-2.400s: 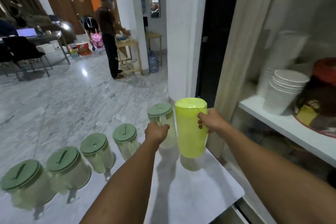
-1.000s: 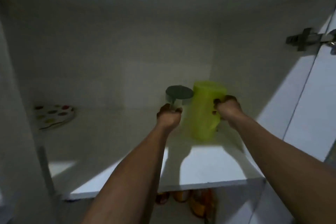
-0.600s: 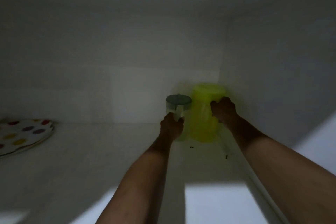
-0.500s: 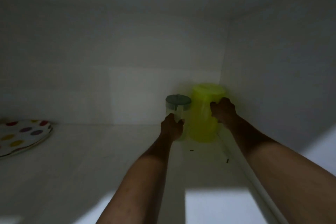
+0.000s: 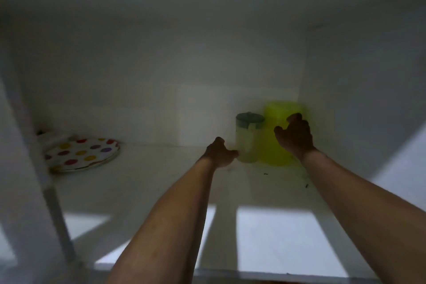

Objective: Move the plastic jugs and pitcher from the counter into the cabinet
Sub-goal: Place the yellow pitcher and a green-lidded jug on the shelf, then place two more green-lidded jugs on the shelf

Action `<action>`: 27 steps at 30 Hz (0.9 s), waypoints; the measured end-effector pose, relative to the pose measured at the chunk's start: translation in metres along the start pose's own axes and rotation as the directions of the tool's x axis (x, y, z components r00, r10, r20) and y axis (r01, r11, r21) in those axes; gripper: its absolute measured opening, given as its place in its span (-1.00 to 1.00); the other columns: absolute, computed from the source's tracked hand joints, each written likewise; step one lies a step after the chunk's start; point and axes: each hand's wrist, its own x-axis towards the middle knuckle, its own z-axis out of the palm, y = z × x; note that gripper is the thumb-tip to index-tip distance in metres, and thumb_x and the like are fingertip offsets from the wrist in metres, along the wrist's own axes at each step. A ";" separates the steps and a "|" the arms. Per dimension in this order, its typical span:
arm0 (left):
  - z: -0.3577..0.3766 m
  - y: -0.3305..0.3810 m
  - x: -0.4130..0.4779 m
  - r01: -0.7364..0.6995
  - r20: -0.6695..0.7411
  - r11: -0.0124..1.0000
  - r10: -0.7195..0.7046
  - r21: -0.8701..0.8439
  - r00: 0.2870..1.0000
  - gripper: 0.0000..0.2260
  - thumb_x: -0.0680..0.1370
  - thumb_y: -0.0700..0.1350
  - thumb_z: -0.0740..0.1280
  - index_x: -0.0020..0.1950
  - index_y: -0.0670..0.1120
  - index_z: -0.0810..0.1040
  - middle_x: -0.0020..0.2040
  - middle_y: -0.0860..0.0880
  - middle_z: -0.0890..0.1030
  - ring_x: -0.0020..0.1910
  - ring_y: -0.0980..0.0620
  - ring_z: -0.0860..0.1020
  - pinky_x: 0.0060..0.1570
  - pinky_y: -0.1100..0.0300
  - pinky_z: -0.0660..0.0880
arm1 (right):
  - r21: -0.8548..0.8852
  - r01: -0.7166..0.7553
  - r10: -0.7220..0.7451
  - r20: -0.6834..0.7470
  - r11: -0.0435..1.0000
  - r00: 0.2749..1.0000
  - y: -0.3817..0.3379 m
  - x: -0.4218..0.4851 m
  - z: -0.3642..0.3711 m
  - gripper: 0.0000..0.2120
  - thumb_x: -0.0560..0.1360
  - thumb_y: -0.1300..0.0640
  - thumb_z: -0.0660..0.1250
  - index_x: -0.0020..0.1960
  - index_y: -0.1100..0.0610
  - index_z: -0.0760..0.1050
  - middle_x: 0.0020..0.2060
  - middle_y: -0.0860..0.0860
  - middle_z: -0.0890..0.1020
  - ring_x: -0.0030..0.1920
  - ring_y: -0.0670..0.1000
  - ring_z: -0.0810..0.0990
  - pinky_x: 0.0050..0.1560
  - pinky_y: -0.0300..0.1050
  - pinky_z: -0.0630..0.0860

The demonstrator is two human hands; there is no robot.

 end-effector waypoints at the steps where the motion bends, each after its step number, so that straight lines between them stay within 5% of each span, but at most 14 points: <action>1: -0.013 -0.005 -0.020 0.005 -0.006 1.000 -0.005 0.006 1.000 -0.28 0.52 0.15 0.42 0.56 -0.13 0.26 0.52 -0.13 0.37 0.46 -0.14 0.41 0.35 0.08 0.39 | 0.002 0.026 -0.026 0.061 1.000 0.998 -0.014 -0.015 0.000 -0.59 0.55 0.07 0.32 0.34 0.20 0.41 0.27 0.21 0.51 0.23 0.30 0.53 0.14 0.07 0.51; 4: -0.052 -0.029 -0.081 0.020 -0.013 0.999 -0.021 -0.040 1.000 -0.50 0.53 0.10 0.42 0.38 -0.15 0.50 0.33 -0.20 0.58 0.26 -0.19 0.59 0.26 0.01 0.54 | -0.052 0.137 -0.121 0.232 0.989 0.965 -0.061 -0.078 0.009 -0.70 0.47 0.06 0.28 0.13 0.15 0.61 0.18 0.11 0.64 0.17 0.17 0.62 0.06 -0.09 0.52; 8: -0.112 -0.079 -0.182 0.054 0.001 0.987 -0.055 -0.152 0.999 -0.84 0.61 -0.03 0.35 0.06 -0.12 0.57 -0.01 -0.18 0.65 -0.15 -0.11 0.63 -0.08 0.04 0.59 | 0.212 0.208 -0.266 0.301 0.955 0.916 -0.125 -0.188 0.045 -0.86 0.49 0.12 0.30 -0.17 0.14 0.59 -0.23 0.19 0.72 -0.32 0.10 0.71 -0.34 -0.17 0.53; 12: -0.187 -0.149 -0.294 0.169 0.030 0.974 -0.166 -0.149 0.986 -0.86 0.63 -0.08 0.32 -0.03 -0.15 0.54 -0.19 -0.10 0.60 -0.34 -0.02 0.61 -0.28 0.15 0.57 | 0.307 0.357 -0.426 0.199 0.882 0.883 -0.203 -0.306 0.089 -0.80 0.46 0.04 0.29 -0.26 0.12 0.58 -0.37 0.05 0.66 -0.25 0.14 0.67 -0.12 -0.04 0.60; 14: -0.229 -0.187 -0.353 0.281 0.031 0.954 -0.279 -0.107 0.960 -0.83 0.63 -0.08 0.33 0.02 -0.19 0.57 -0.18 -0.13 0.61 -0.34 -0.05 0.62 -0.22 0.11 0.58 | 0.396 0.378 -0.492 0.243 0.837 0.836 -0.245 -0.365 0.115 -0.81 0.44 0.05 0.30 -0.24 0.14 0.60 -0.38 0.04 0.63 -0.23 0.15 0.65 -0.11 0.00 0.58; 19: -0.341 -0.296 -0.489 0.504 -0.227 0.850 -0.526 -0.150 0.819 -0.77 0.61 -0.03 0.34 0.12 -0.19 0.58 -0.06 -0.13 0.64 -0.11 -0.14 0.66 0.04 -0.04 0.61 | 0.522 0.444 -0.683 0.498 0.728 0.535 -0.341 -0.503 0.186 -0.78 0.37 0.04 0.29 -0.25 0.19 0.60 -0.33 0.10 0.68 -0.24 0.17 0.67 -0.14 0.10 0.63; 22: -0.389 -0.369 -0.557 0.569 -0.422 0.791 -0.606 -0.224 0.675 -0.69 0.60 -0.03 0.34 0.19 -0.24 0.60 -0.01 -0.17 0.64 -0.16 -0.14 0.65 -0.09 0.03 0.57 | 0.581 0.440 -0.726 0.595 0.685 0.345 -0.395 -0.576 0.230 -0.76 0.38 0.04 0.31 -0.19 0.21 0.63 -0.29 0.16 0.70 -0.28 0.09 0.66 -0.15 0.10 0.65; 27: -0.430 -0.484 -0.654 0.724 -0.549 0.608 -0.745 -0.326 0.378 -0.67 0.57 0.00 0.38 0.15 -0.25 0.63 0.04 -0.30 0.65 -0.02 -0.24 0.66 -0.23 0.05 0.53 | 0.595 0.365 -0.659 0.749 0.716 0.072 -0.464 -0.690 0.316 -0.80 0.41 0.03 0.40 -0.16 0.19 0.58 -0.26 0.09 0.65 -0.25 0.10 0.59 -0.32 -0.08 0.54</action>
